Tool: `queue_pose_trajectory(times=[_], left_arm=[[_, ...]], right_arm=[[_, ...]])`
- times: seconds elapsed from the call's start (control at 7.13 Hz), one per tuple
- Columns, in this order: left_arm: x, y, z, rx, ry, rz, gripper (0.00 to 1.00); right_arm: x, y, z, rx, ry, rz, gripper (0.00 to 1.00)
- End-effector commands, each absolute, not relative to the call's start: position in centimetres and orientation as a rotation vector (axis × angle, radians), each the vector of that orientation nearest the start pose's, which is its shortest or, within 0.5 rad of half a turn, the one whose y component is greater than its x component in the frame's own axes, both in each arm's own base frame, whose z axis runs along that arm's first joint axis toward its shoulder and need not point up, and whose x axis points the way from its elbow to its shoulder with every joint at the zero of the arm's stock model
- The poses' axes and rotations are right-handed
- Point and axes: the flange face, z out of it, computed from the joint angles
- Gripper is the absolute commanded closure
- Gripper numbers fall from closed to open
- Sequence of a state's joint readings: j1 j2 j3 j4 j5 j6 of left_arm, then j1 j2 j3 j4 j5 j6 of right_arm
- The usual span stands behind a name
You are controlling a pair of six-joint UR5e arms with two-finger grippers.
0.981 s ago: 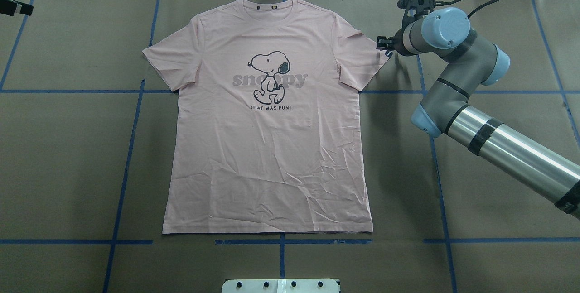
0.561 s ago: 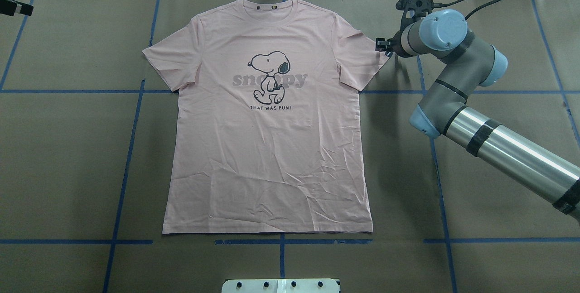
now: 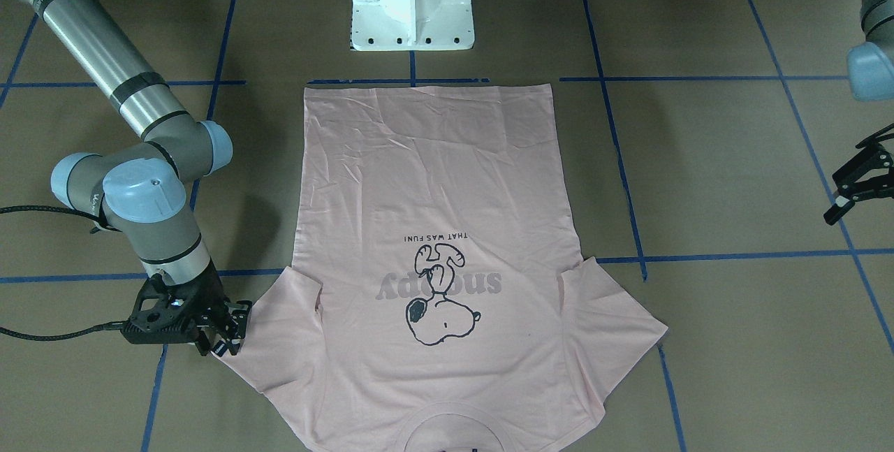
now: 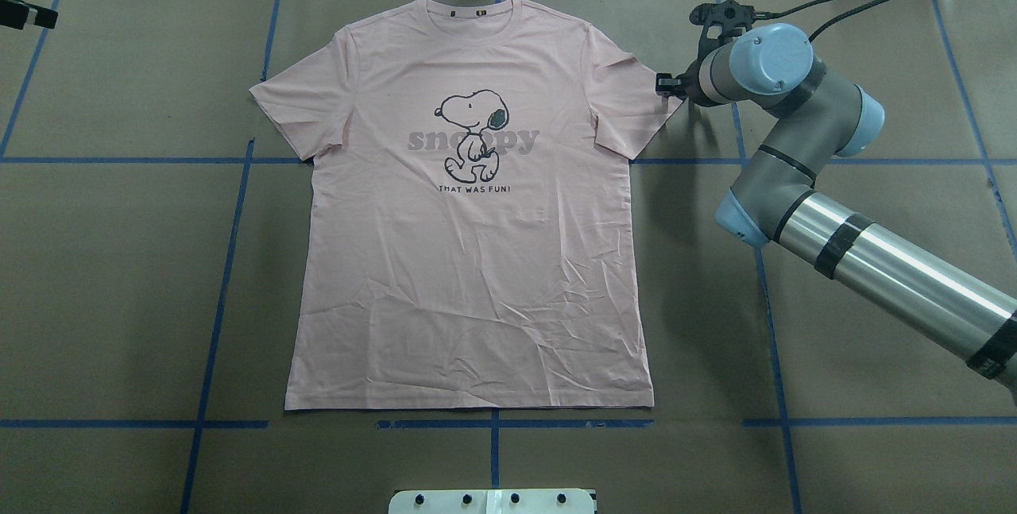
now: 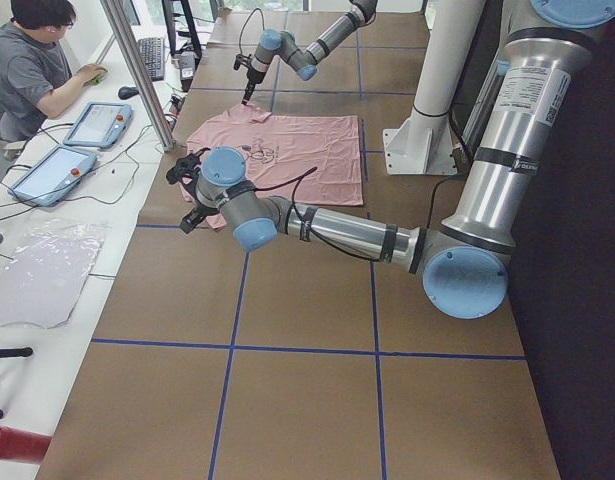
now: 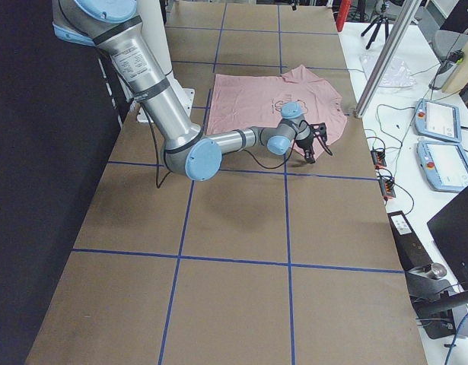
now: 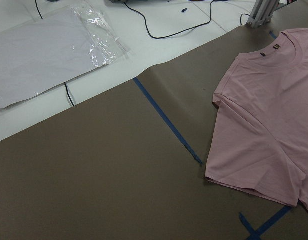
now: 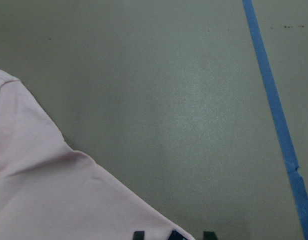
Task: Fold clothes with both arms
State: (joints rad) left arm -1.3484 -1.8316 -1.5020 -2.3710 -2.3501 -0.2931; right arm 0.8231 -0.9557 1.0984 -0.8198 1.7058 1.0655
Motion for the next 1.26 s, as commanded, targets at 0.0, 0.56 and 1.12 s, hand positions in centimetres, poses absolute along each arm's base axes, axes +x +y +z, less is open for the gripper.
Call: queue_pose_trajectory(times=[0.0,0.56,1.12], left_arm=[[7.2,-60.7,45.4,0.726,0.927,0.325,0.00],[7.2,-60.6,45.6,0.724,0.926,0.324,0.00],[7.2,-60.7,45.6,0.720,0.926,0.321,0.00]], right_arm=[[-43.8,-64.8,43.8,0.449,-0.783,0.240,1.00],[-43.8,-64.9,34.2,0.409,-0.763,0.287,1.00],[-54.8,-63.5,22.9,0.446,-0.686,0.406,1.00]])
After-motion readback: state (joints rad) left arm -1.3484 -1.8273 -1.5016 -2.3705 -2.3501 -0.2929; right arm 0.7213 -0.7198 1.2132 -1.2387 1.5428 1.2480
